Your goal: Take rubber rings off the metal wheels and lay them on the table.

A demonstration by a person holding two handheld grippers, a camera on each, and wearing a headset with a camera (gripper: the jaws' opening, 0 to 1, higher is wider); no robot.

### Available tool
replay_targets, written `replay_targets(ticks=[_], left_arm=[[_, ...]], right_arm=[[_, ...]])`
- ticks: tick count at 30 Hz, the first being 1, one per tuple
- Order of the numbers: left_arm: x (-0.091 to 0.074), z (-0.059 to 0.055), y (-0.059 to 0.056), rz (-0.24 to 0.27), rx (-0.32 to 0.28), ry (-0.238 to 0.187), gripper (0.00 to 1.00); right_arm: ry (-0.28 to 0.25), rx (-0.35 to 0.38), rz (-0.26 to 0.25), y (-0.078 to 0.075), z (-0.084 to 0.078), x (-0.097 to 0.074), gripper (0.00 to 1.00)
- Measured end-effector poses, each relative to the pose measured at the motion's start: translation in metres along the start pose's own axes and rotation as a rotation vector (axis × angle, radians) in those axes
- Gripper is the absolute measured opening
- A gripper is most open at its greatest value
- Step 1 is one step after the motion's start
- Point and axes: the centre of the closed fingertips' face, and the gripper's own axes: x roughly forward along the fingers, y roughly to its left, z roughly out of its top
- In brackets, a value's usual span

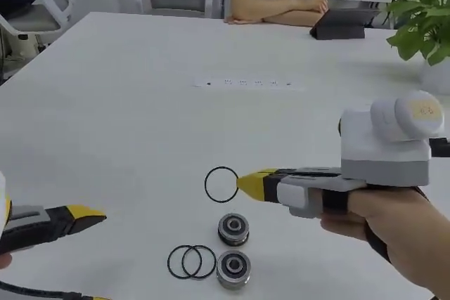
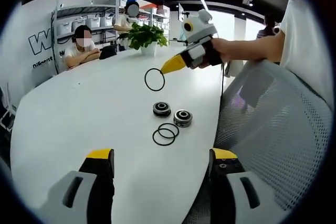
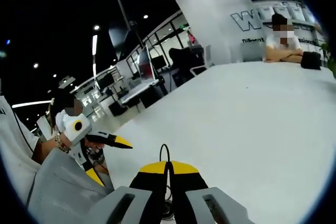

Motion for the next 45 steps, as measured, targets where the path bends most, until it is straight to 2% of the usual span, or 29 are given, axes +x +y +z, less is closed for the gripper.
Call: replay_targets(ticks=[2, 10, 18, 28, 34, 41, 45], left_arm=[[-0.002, -0.001, -0.001, 0.009, -0.025, -0.013, 0.71], [-0.01, -0.007, -0.001, 0.034, -0.057, -0.028, 0.72], [-0.014, -0.009, 0.004, 0.059, -0.077, -0.039, 0.71], [-0.011, -0.008, 0.0, 0.045, -0.076, -0.04, 0.71], [-0.009, -0.009, -0.001, 0.038, -0.081, -0.044, 0.7], [-0.008, -0.013, -0.004, 0.028, -0.089, -0.034, 0.7], [-0.008, -0.015, -0.004, 0.028, -0.097, -0.033, 0.7]], right_arm=[[0.005, 0.009, 0.012, 0.003, 0.001, 0.0, 0.0], [0.016, 0.004, 0.068, 0.026, 0.007, 0.01, 0.0], [0.08, -0.022, 0.101, 0.045, -0.001, 0.028, 0.0], [0.216, -0.08, 0.143, 0.061, -0.033, 0.052, 0.0], [0.272, -0.091, 0.152, 0.065, -0.05, 0.065, 0.0], [0.354, -0.099, 0.136, 0.058, -0.076, 0.079, 0.0], [0.382, -0.116, 0.111, 0.053, -0.083, 0.083, 0.0]])
